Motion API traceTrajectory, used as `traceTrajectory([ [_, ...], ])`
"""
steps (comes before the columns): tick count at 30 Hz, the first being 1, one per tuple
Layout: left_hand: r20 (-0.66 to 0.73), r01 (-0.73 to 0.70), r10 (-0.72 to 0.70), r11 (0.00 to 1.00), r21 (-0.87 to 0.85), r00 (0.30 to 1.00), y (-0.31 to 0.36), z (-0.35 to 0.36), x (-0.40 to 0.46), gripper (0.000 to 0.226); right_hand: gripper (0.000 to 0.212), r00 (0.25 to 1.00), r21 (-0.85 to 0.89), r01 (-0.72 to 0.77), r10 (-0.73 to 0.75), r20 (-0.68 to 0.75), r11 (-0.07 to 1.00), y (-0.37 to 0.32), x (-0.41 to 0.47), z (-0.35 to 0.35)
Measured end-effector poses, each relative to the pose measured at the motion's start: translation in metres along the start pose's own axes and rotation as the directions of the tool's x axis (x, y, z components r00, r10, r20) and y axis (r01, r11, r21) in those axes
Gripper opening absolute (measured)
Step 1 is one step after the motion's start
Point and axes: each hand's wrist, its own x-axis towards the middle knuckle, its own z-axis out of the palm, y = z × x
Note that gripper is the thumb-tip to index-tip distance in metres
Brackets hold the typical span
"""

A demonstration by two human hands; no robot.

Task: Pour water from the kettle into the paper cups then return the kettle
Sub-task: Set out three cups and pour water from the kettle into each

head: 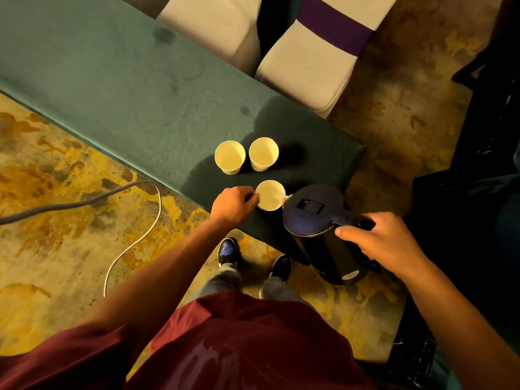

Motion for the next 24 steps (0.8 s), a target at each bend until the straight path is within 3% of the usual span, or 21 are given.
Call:
traceTrajectory([
  [16,0.036,0.000,-0.001,0.999,0.051,0.999,0.000,-0.002,0.001,0.027,0.037,0.999,-0.034,0.022,-0.023,-0.039,0.999,-0.001,0.000,0.002],
  [24,0.060,0.022,-0.025,0.999,0.042,0.998,0.005,-0.007,-0.004,0.033,0.013,0.999,0.118,0.031,-0.032,0.006,0.993,0.003,-0.013,-0.002],
])
